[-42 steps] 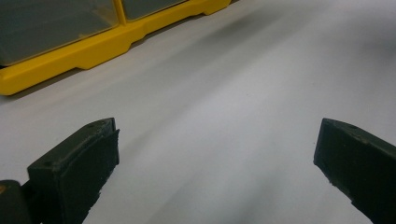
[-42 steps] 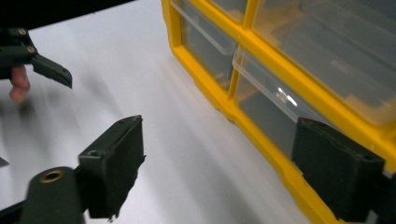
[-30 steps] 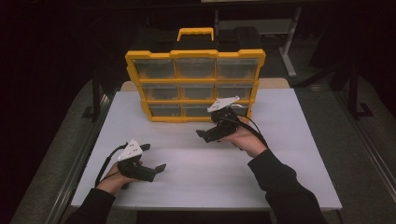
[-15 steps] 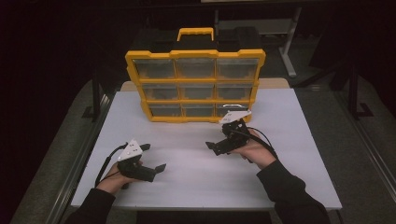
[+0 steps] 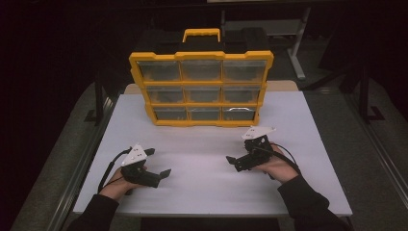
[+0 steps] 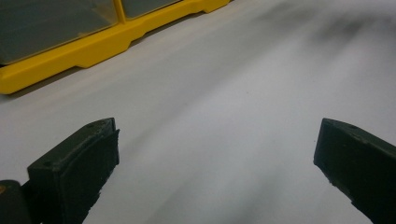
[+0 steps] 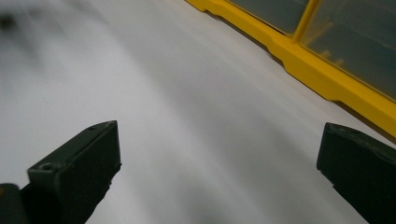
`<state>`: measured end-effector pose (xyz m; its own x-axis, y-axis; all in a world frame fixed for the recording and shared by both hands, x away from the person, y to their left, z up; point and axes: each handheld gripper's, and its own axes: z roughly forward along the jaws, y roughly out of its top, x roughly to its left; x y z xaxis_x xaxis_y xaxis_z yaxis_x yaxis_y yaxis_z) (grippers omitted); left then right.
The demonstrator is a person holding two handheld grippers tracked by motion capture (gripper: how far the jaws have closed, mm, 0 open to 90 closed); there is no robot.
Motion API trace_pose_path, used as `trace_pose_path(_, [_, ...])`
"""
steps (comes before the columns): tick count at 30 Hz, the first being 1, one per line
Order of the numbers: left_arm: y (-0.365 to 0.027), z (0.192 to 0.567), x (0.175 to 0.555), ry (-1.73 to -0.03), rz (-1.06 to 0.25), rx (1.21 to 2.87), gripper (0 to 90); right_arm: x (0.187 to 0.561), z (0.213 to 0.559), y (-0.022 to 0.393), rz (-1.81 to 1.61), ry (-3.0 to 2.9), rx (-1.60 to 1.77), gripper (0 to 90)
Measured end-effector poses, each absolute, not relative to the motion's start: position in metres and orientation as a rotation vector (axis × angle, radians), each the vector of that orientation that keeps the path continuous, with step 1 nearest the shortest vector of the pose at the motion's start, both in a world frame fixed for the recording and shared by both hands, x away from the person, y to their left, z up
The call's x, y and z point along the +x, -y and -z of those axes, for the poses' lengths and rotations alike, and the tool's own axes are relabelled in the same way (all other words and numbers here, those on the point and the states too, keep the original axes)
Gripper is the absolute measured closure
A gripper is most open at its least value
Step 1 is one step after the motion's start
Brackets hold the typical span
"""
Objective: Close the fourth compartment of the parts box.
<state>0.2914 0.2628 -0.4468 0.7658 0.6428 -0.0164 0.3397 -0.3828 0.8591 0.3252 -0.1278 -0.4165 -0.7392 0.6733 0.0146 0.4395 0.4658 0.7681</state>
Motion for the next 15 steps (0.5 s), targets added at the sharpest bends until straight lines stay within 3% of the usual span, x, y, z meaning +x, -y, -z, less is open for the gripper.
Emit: trace_pose_path(15, [-0.262, 0.447, 0.291, -0.736, -0.394, 2.001, 0.0, 0.307, 0.433, 0.149, -1.116, -2.444, 0.976, 0.0])
